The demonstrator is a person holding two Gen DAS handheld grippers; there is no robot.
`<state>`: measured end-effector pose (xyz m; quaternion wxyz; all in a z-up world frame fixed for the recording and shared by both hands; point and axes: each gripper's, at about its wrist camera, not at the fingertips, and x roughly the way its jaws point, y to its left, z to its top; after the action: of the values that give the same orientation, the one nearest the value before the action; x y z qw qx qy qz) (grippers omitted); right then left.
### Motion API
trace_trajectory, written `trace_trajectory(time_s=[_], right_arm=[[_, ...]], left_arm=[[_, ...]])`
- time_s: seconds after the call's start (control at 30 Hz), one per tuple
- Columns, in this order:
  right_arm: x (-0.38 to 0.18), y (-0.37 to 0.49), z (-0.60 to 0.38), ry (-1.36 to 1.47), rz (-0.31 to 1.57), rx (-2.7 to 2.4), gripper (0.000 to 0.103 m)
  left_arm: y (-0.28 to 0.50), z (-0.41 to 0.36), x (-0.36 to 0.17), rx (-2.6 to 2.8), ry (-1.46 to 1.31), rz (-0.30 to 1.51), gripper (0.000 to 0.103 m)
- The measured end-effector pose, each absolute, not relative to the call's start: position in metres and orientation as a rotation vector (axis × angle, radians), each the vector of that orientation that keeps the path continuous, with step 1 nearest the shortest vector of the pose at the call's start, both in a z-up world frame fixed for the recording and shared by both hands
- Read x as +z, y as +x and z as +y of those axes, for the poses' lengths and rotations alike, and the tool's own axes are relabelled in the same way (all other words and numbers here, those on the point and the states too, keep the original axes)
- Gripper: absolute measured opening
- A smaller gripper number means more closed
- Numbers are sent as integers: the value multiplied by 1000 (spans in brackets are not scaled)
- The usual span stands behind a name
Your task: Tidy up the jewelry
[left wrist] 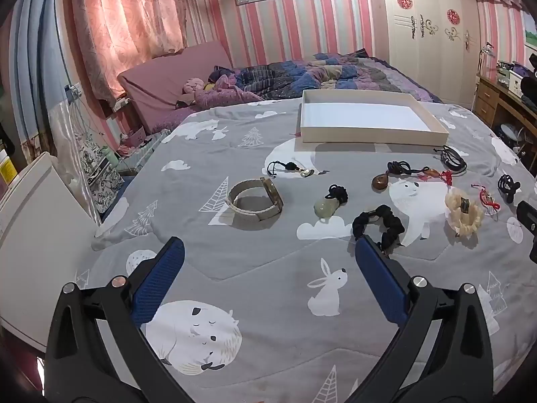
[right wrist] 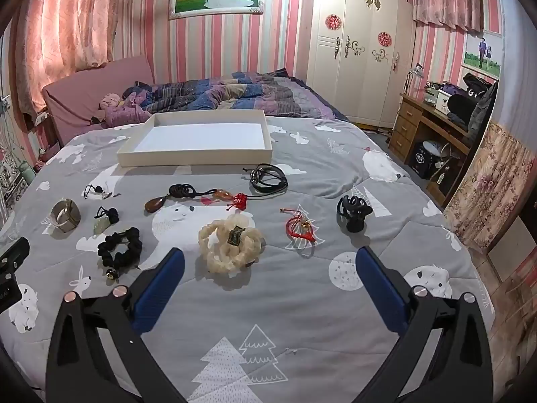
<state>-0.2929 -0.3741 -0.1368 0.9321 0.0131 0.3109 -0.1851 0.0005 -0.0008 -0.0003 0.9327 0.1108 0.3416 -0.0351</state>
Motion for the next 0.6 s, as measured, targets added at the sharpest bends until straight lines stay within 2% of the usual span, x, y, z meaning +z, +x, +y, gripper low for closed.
trace_trajectory(time_s=[0.6], right_arm=[[-135,-293,-375,21,626,-379,102]], left_arm=[[-3,-1,4,-91,207,680,100]])
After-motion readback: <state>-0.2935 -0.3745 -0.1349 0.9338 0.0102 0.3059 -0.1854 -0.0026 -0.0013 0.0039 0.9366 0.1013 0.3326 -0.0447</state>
